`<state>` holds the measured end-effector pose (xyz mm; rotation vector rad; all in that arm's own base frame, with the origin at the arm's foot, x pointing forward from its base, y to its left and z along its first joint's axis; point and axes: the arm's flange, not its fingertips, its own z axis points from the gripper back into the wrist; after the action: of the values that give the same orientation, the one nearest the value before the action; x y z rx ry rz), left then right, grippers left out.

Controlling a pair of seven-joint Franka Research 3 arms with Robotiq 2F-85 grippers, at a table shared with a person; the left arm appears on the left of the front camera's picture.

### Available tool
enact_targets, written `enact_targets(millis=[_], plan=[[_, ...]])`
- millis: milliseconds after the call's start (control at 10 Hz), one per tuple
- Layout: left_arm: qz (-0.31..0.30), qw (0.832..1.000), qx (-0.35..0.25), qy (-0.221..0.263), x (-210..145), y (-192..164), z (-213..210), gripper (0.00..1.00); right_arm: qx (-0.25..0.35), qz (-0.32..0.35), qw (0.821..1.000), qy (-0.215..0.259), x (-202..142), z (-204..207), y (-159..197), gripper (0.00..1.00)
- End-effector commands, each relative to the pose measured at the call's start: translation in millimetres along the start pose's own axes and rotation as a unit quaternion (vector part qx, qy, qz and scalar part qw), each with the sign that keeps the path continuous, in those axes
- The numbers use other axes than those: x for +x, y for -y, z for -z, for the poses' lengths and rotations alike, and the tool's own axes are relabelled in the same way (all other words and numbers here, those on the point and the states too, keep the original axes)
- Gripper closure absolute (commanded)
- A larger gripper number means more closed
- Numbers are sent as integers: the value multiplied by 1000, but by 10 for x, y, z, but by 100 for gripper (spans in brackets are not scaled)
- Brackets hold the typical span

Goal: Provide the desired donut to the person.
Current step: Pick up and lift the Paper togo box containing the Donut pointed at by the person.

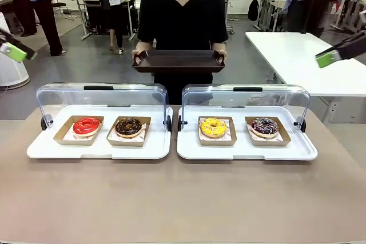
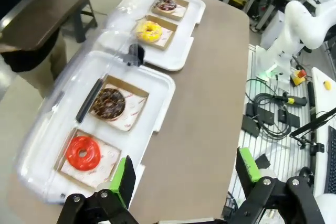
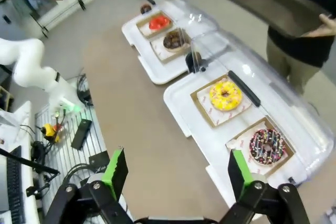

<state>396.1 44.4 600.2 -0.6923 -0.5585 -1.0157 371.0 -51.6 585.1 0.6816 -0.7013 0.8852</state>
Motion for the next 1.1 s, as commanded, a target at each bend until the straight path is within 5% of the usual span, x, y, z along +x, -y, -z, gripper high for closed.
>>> enact_targets(millis=[0, 500, 1000], plan=[[14, 1000, 19, 15, -114, -71, -138, 0, 15, -7, 999, 28, -227, -180, 194, 0], [16, 999, 37, 33, -546, -21, -662, 0, 13, -5, 999, 48, -697, -730, 136, 0], [13, 998, 29, 47, -793, 2, -772, 0, 13, -19, 998, 50, -737, -854, 28, 0]])
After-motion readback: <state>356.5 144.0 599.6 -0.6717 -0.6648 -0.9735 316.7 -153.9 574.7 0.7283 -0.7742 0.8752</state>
